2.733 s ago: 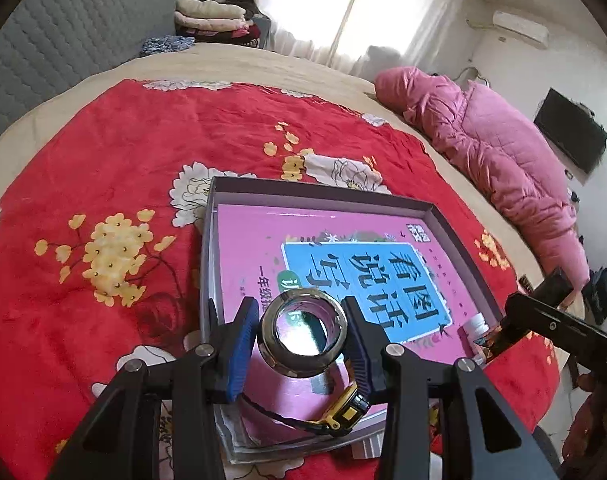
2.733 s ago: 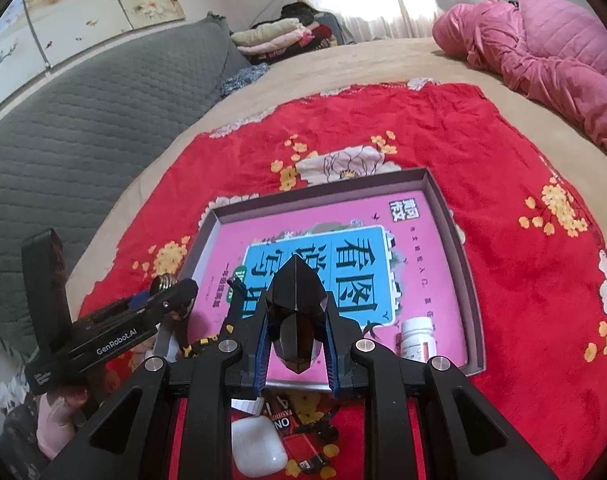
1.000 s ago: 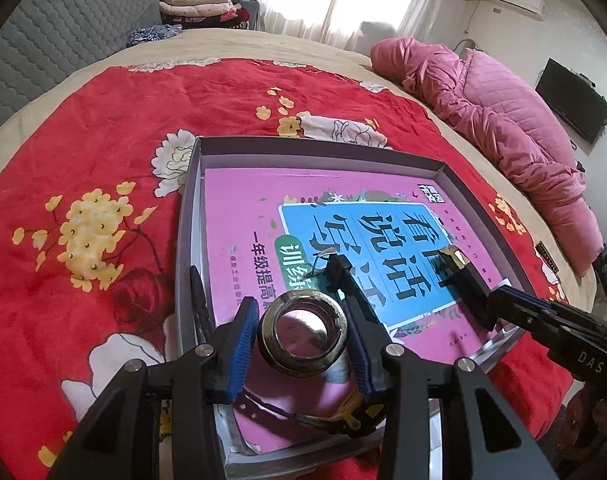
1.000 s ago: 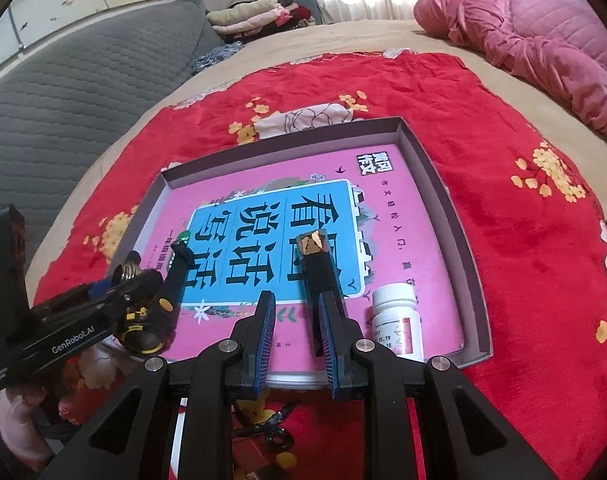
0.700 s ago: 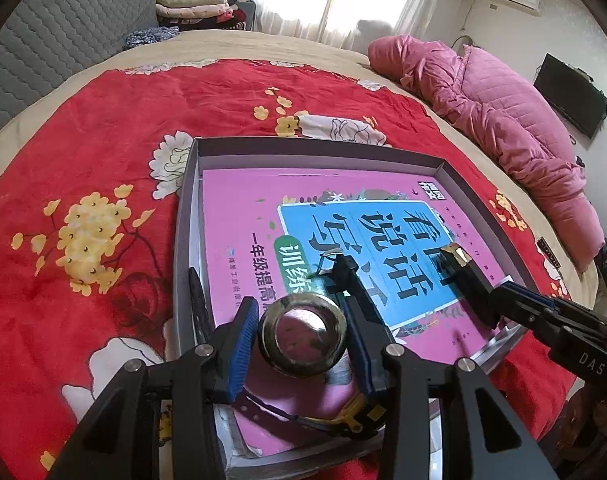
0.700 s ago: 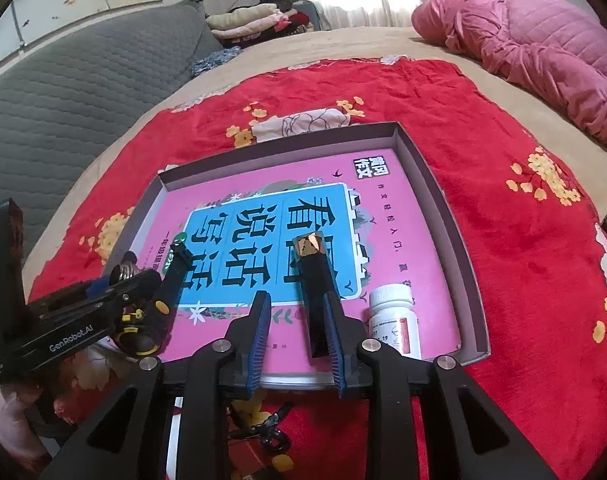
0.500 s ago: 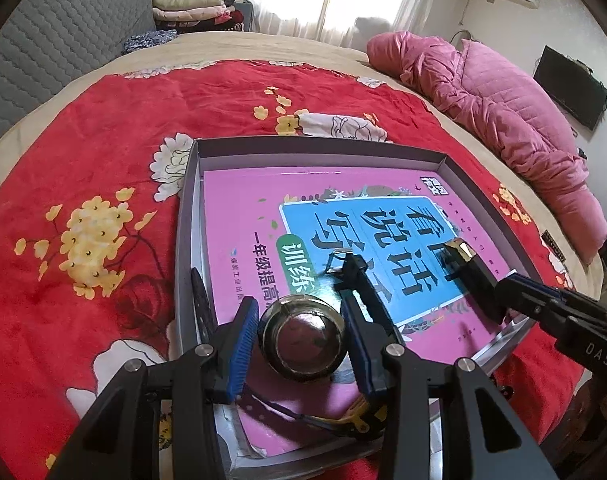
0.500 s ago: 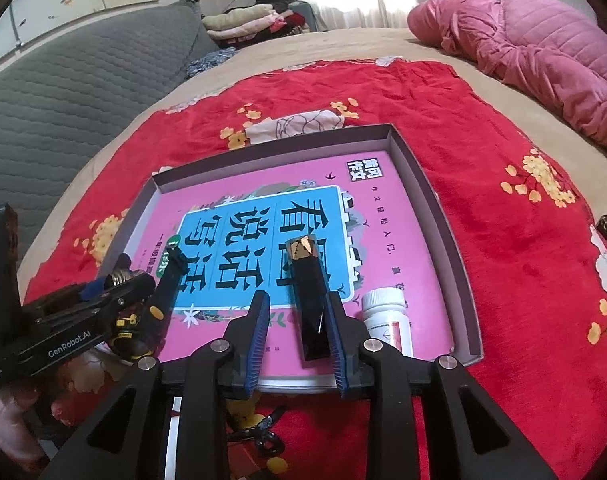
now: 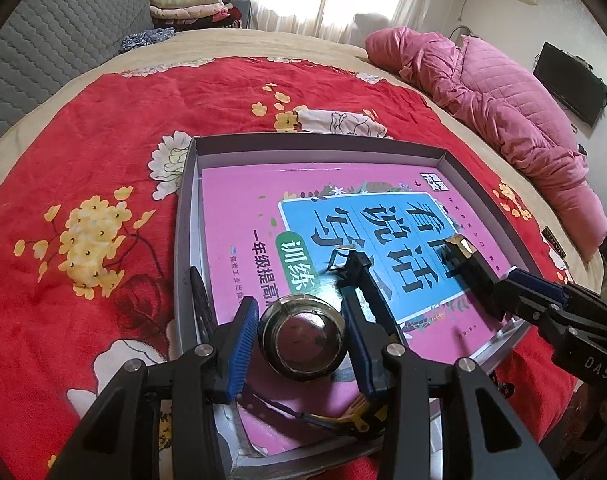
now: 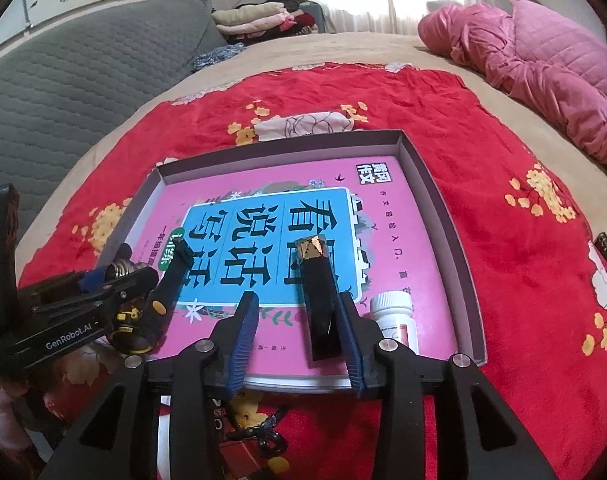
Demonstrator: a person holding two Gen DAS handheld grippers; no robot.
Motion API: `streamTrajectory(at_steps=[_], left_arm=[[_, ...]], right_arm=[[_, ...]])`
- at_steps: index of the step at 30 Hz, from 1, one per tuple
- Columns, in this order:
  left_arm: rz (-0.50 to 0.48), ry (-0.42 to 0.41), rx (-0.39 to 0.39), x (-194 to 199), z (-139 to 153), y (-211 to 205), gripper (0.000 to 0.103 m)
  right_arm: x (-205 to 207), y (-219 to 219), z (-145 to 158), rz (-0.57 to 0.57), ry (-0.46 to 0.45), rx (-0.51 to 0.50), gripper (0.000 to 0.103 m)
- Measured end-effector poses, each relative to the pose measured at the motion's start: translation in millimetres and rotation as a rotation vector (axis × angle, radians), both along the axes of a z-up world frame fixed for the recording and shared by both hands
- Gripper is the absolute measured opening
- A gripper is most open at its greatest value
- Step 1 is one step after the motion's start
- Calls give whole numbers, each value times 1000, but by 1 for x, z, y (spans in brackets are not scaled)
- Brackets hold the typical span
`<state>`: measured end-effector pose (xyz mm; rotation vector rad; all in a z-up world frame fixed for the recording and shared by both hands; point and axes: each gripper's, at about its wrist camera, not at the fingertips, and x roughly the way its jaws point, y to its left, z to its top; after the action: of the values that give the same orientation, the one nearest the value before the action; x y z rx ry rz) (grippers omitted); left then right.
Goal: Organize rigid objects
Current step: 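Open the right tool to release the black tube while the left tool releases the glass jar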
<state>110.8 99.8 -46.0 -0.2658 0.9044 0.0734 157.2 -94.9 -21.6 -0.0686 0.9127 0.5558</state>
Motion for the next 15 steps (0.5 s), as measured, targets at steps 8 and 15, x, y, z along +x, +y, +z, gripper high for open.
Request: streamTrajectory(at_steps=[8, 15], left_arm=[[6, 6, 1, -1, 0, 0, 43], [9, 8, 11, -1, 1, 0, 43]], right_arm=[[0, -4, 1, -12, 0, -3, 43], [-1, -5, 5, -8, -12, -5, 49]])
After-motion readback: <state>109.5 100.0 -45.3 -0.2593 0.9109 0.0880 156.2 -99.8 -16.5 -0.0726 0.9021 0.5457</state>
